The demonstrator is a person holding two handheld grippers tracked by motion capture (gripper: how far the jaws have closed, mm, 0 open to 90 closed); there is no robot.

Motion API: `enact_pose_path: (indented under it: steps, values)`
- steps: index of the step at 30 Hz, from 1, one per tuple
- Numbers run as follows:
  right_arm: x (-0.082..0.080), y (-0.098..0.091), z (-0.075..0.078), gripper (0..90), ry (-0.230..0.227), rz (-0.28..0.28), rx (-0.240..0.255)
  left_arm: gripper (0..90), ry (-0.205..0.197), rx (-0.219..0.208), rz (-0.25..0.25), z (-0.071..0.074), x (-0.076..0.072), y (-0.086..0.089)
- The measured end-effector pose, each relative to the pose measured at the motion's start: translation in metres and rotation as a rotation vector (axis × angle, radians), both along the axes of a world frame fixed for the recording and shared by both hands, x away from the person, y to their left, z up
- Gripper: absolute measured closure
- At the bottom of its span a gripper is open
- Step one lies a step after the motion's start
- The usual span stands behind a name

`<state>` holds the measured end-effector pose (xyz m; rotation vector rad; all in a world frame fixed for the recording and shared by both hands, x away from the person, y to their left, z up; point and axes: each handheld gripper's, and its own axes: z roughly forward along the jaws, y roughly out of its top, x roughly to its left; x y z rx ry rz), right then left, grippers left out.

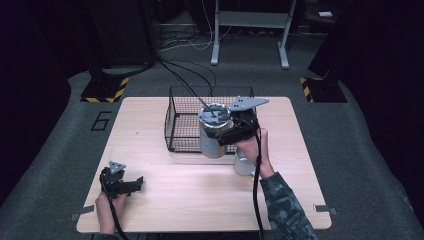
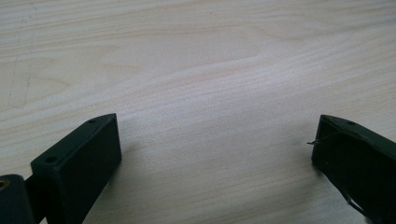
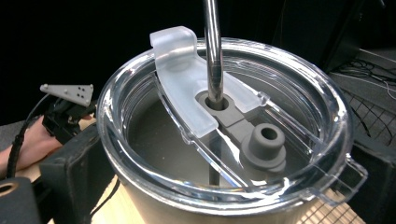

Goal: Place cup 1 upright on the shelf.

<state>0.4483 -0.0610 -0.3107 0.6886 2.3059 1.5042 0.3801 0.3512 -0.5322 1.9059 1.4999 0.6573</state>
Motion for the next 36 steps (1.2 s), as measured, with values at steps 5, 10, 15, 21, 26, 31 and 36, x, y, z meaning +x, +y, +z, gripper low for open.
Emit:
enact_pose_path:
  steps: [5,10,15,21,26,31,36]
  values:
    - [0.007,0.006,0.006,3.5,-0.009,-0.001,0.005,1.4,0.0,0.001,-0.001,0.0,0.0,0.0]
    - [0.016,0.012,0.009,3.5,-0.008,-0.008,0.002,1.5,0.001,0.0,-0.001,0.0,0.0,0.0]
    - [0.022,0.016,0.011,3.5,-0.018,-0.018,-0.006,1.5,0.001,0.0,-0.002,0.0,0.0,0.0]
    - [0.034,0.021,0.014,3.5,-0.014,-0.027,0.004,1.6,0.001,0.0,-0.002,0.0,0.0,0.0]
    - [0.043,0.026,0.015,3.5,-0.023,-0.041,0.008,1.6,0.001,-0.001,-0.002,0.0,0.0,0.0]
    - [0.053,0.035,0.015,3.5,-0.038,-0.054,0.003,1.6,0.0,0.0,-0.002,0.0,0.0,0.0]
    - [0.065,0.045,0.013,3.5,-0.037,-0.064,0.003,1.5,0.006,0.008,-0.009,0.0,0.0,0.0]
